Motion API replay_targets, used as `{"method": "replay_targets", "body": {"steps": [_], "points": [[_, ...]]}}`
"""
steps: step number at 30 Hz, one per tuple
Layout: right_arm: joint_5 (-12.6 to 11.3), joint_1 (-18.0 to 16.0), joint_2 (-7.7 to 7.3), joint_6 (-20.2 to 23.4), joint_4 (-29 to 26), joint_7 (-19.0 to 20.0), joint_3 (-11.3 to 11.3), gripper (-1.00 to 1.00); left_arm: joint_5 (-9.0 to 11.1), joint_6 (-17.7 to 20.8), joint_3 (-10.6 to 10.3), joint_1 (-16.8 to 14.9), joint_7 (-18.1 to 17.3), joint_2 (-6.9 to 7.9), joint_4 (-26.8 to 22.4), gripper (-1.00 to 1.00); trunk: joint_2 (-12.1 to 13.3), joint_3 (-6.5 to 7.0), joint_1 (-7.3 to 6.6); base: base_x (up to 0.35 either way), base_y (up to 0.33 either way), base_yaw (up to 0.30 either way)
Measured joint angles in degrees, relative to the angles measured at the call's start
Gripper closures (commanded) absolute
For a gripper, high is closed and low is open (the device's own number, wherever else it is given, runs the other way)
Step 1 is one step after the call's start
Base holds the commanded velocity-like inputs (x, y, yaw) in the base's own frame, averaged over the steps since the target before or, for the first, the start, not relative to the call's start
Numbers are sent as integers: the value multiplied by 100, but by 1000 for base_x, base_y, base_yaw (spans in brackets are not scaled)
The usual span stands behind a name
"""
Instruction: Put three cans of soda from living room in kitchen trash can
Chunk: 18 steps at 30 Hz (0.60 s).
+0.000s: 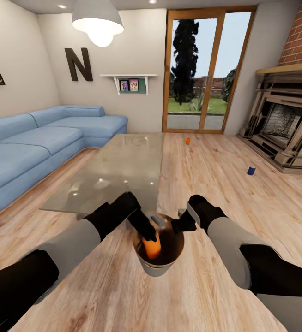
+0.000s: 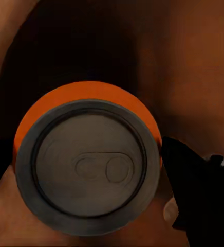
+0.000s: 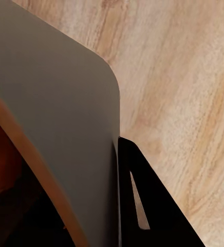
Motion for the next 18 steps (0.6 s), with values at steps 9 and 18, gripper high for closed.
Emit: {"method": "replay_targets", "body": {"steps": [9,18], "points": [[14,-118,89,-1,107,-4,-27,100,25,-265,-397,159,316,-57,182,100,0,0,0,0,0,0],[49,-168,168,-4,167,-7,-46,100,41,-326,-414,178,331,-72,188,-100,0,0,0,0,0,0]]}}
